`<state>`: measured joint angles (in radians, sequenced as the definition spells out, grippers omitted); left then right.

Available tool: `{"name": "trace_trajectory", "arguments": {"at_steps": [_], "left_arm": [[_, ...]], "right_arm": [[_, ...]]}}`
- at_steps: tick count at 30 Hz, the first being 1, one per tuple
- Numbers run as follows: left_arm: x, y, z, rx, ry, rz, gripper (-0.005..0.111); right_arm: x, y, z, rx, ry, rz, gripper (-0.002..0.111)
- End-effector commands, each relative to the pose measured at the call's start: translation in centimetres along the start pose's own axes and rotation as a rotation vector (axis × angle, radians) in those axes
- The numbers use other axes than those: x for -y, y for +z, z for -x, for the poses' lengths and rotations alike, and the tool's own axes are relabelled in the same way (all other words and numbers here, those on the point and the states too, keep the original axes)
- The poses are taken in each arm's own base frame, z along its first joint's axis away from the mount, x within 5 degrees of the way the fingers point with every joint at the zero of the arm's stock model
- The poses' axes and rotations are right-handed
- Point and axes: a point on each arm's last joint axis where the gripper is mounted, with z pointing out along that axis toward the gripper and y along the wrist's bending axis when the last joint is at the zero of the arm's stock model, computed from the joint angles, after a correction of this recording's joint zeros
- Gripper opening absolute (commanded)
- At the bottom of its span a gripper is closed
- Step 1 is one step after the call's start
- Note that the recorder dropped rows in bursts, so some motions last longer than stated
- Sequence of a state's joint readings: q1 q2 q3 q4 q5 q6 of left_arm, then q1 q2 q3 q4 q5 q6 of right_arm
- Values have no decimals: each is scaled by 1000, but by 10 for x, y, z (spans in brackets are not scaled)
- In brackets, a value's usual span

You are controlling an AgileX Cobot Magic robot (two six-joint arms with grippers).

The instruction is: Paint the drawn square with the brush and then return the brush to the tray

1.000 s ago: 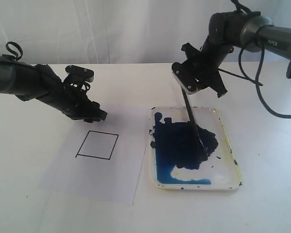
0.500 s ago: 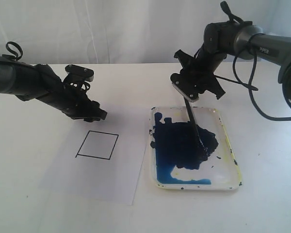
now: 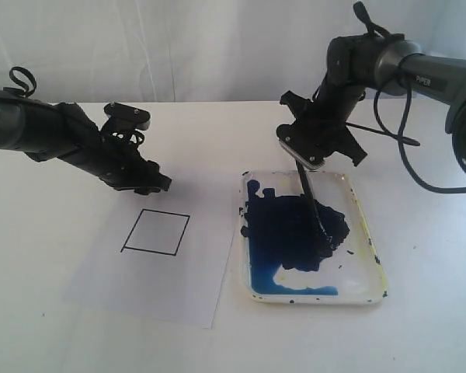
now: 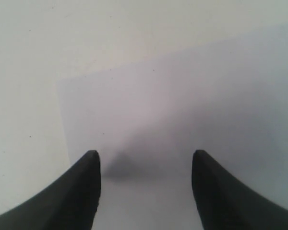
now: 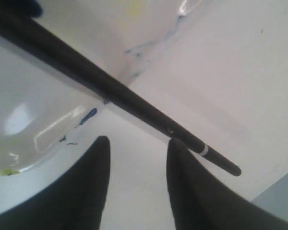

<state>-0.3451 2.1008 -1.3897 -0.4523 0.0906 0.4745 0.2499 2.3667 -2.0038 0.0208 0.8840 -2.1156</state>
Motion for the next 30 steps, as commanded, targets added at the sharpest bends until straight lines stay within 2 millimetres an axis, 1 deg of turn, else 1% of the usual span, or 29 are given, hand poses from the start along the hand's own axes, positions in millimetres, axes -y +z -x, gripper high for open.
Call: {"name": "trace_trajectory", "arguments": {"at_steps": [1,4,6,8,10,11,15,16,19,23,25,27,30], "left_arm": [[-2,1,-2,-10,-13,-1,60],[-2,1,-2,-10,-13,-1,60],[-2,1,-2,-10,-13,-1,60],[-2,1,-2,-10,-13,-1,60],[-2,1,-2,-10,-13,-1,60],[-2,1,-2,-10,-13,-1,60],[-2,1,-2,-10,-13,-1,60],[-2,1,-2,-10,-13,-1,60],[-2,1,-2,-10,-13,-1,60],[-2,1,-2,-10,-13,-1,60],[-2,1,-2,-10,-13,-1,60],[-2,1,-2,-10,-13,-1,60],[-2,1,-2,-10,-13,-1,60]], "right_arm": [[4,-10,-1,6,-3,-26,37],[6,-26,1,31,7,-18,37],[4,-39,5,86,25,8,37],[1,-48,8,124,27,48,36],[0,-51,8,114,15,67,36],[-1,-51,6,94,2,77,36],[3,-45,-1,16,-18,21,36],[5,-44,-2,8,-14,-2,36],[5,-41,-2,7,-15,-2,36],[5,-36,2,53,13,-4,36],[5,-30,6,88,36,-10,36],[3,-23,10,131,97,6,37],[2,-18,11,139,144,14,41]]}}
